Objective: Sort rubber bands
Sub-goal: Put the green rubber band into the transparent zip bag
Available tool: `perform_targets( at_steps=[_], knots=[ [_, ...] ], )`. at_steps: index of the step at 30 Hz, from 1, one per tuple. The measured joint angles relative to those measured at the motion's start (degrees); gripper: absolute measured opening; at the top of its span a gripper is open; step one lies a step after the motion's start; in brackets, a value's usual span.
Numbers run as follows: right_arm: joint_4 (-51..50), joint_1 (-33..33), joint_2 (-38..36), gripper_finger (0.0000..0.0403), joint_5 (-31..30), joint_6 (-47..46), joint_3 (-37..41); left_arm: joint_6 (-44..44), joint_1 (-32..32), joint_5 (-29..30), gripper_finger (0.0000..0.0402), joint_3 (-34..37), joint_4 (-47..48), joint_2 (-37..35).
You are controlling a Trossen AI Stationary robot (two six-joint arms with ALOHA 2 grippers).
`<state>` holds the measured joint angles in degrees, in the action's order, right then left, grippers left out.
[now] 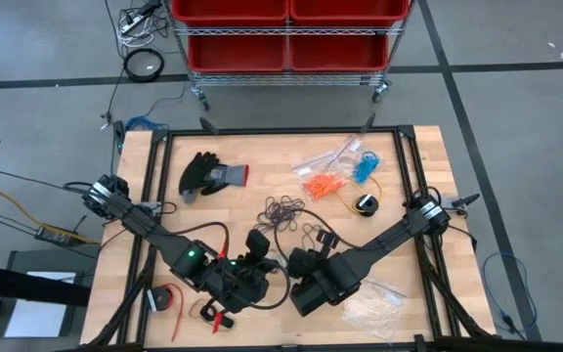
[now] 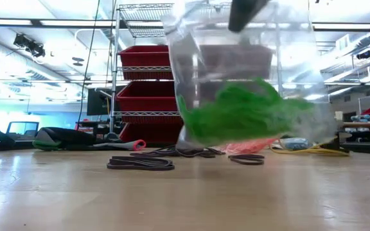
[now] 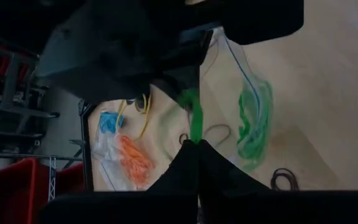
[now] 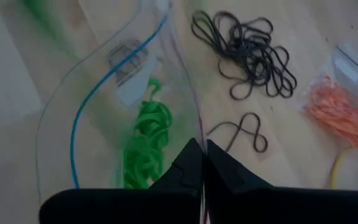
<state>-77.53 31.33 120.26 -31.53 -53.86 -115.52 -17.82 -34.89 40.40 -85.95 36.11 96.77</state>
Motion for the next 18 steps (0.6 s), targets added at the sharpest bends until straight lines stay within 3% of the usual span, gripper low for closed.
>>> perform_targets(
  at_steps=[18],
  knots=[
    [3.12,-1.55,-1.15,0.0,0.11,3.05,-0.02,-0.01,0.28,-8.08,0.0,0.04,-3.53,0.11]
  ],
)
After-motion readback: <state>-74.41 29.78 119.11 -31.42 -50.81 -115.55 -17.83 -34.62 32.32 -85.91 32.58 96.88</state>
